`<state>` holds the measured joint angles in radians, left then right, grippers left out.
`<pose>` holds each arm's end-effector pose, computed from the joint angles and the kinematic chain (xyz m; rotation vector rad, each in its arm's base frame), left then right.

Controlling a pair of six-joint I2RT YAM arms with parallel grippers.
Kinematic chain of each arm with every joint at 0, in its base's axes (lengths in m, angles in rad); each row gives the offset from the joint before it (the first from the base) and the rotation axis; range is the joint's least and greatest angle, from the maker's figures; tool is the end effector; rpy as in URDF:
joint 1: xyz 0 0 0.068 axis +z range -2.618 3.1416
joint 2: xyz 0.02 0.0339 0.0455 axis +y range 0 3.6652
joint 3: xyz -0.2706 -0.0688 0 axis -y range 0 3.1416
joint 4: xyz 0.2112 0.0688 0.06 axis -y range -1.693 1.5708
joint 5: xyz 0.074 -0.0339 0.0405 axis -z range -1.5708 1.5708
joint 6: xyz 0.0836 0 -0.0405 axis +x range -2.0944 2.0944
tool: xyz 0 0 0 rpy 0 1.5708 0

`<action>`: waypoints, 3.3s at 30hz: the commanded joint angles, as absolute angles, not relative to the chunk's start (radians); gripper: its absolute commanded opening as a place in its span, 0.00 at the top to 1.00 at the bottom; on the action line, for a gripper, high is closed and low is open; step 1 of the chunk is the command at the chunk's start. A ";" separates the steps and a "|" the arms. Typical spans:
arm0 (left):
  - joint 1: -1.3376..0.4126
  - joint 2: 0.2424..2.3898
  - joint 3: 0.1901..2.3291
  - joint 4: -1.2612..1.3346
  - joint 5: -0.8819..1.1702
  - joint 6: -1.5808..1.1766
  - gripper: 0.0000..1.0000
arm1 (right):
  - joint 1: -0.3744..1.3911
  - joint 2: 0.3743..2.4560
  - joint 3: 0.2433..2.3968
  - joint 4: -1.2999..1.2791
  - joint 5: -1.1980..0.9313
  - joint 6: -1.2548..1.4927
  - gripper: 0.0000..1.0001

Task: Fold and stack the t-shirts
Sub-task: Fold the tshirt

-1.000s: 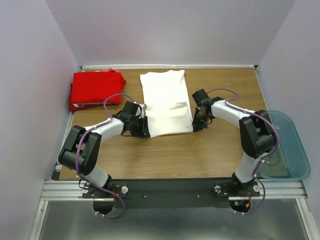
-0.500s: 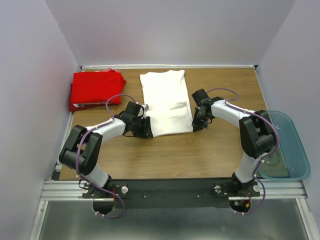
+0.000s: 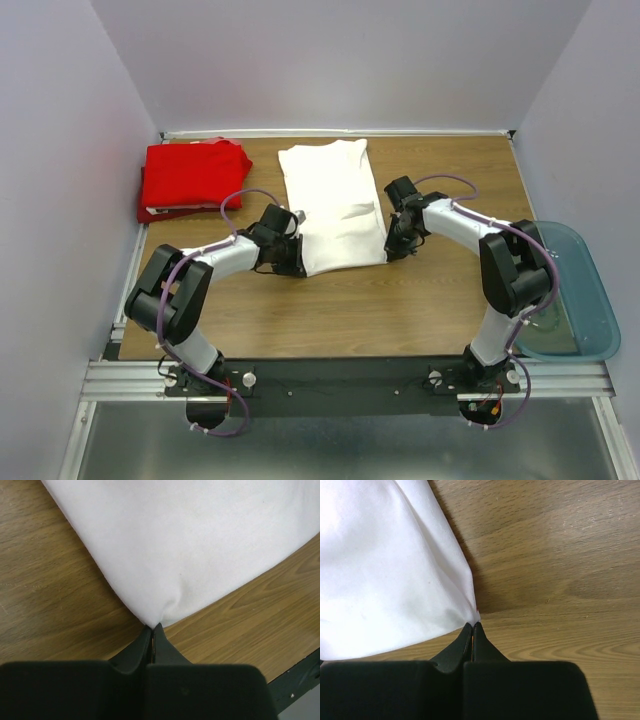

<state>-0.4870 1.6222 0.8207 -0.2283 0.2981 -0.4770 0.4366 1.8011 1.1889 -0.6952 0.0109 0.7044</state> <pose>0.2564 -0.1636 0.1418 0.1264 2.7103 -0.7092 0.2995 0.1388 0.1525 0.3903 2.8814 0.1947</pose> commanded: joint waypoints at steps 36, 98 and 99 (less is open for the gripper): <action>-0.549 1.208 0.781 -0.517 0.267 -0.515 1.00 | 0.390 1.430 1.132 -0.877 0.009 0.627 1.00; -0.355 1.319 0.991 -0.491 0.290 -0.506 1.00 | 0.391 1.813 1.772 -0.956 0.258 0.635 0.99; -0.348 1.333 0.994 -0.483 0.294 -0.502 1.00 | 0.388 1.827 1.782 -0.954 0.259 0.634 0.99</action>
